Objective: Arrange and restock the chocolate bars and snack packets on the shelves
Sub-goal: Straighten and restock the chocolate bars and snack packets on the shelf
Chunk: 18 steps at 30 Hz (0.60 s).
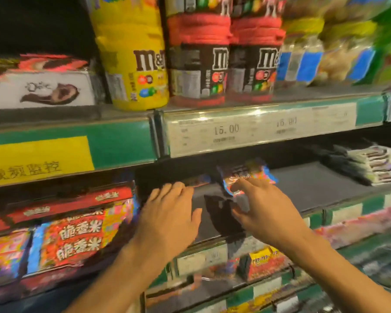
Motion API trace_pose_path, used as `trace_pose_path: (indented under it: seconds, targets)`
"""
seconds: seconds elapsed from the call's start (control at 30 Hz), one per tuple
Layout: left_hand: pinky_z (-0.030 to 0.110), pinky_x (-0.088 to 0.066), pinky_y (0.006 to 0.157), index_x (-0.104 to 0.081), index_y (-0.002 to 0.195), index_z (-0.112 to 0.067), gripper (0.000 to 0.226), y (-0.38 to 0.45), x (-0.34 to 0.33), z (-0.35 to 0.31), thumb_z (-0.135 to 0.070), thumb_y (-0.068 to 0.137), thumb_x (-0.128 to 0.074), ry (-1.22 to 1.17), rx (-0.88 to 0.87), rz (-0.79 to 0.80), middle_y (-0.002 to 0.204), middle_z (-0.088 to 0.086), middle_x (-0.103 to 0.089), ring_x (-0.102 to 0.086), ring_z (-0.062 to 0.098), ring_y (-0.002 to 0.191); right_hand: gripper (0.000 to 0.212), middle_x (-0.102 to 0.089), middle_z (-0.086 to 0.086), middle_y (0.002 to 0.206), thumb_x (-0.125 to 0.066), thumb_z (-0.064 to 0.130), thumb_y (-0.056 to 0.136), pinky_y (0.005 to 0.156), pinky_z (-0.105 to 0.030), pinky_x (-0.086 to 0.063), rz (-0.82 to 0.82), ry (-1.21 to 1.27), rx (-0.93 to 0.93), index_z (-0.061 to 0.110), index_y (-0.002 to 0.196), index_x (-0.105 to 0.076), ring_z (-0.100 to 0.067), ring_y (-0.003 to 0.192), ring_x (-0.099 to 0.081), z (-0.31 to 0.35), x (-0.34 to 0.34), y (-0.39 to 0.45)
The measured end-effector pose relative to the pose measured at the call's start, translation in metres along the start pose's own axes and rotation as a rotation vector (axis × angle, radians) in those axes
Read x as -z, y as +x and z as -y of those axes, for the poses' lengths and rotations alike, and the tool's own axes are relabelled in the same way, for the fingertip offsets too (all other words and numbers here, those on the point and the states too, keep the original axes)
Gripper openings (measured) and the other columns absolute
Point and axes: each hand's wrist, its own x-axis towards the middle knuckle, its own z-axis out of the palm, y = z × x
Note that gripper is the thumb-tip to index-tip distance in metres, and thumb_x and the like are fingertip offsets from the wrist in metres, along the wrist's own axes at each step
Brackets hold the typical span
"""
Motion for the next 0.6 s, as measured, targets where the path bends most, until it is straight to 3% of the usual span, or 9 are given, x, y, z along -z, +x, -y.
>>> trace_pose_path:
  seconds: [0.13,0.23,0.37,0.5,0.6]
  targets:
    - [0.033,-0.040,0.096,-0.044,0.139,-0.024,0.049,0.047,-0.024,-0.007,-0.052,0.100,-0.034,0.103,0.102,0.172,0.135,0.004,-0.057,-0.054,0.026,0.122,0.029,-0.065,-0.003,0.111,-0.057,0.032,0.087,0.080,-0.039,-0.047,0.062,-0.039,0.037,0.025,0.116,-0.058,-0.030,0.105,-0.060,-0.046,-0.010,0.020]
    - [0.034,-0.041,0.096,-0.046,0.138,-0.024,0.050,0.063,-0.038,-0.005,-0.054,0.101,-0.030,0.130,0.185,0.289,0.133,0.007,-0.058,-0.054,0.027,0.123,0.037,-0.059,0.000,0.127,-0.050,0.033,0.093,0.088,-0.039,-0.047,0.130,-0.063,0.112,0.026,0.129,-0.053,-0.029,0.118,-0.055,-0.073,-0.021,0.032]
    - [0.035,-0.046,0.095,-0.053,0.130,-0.021,0.041,0.069,-0.042,-0.003,-0.047,0.102,-0.038,0.100,0.221,0.267,0.130,0.006,-0.060,-0.057,0.028,0.119,0.048,-0.043,0.004,0.150,-0.035,0.039,0.099,0.107,-0.037,-0.034,0.188,-0.068,0.175,0.028,0.146,-0.041,-0.023,0.137,-0.040,-0.089,-0.034,0.040]
    - [0.037,-0.046,0.095,-0.038,0.145,-0.031,0.046,0.067,-0.038,-0.002,-0.038,0.101,-0.047,-0.001,0.230,0.248,0.137,0.004,-0.054,-0.053,0.027,0.123,0.044,-0.048,0.008,0.133,-0.046,0.044,0.099,0.102,-0.038,-0.029,0.171,-0.083,0.171,0.036,0.142,-0.040,-0.019,0.131,-0.038,-0.093,-0.035,0.045]
    - [0.034,-0.047,0.083,-0.054,0.130,-0.027,0.040,0.066,-0.042,-0.001,-0.047,0.095,-0.054,-0.062,0.237,0.243,0.122,0.004,-0.062,-0.059,0.027,0.109,0.046,-0.048,0.007,0.130,-0.051,0.046,0.097,0.102,-0.037,-0.033,0.255,-0.042,0.183,0.037,0.141,-0.042,-0.019,0.128,-0.039,-0.097,-0.033,0.048]
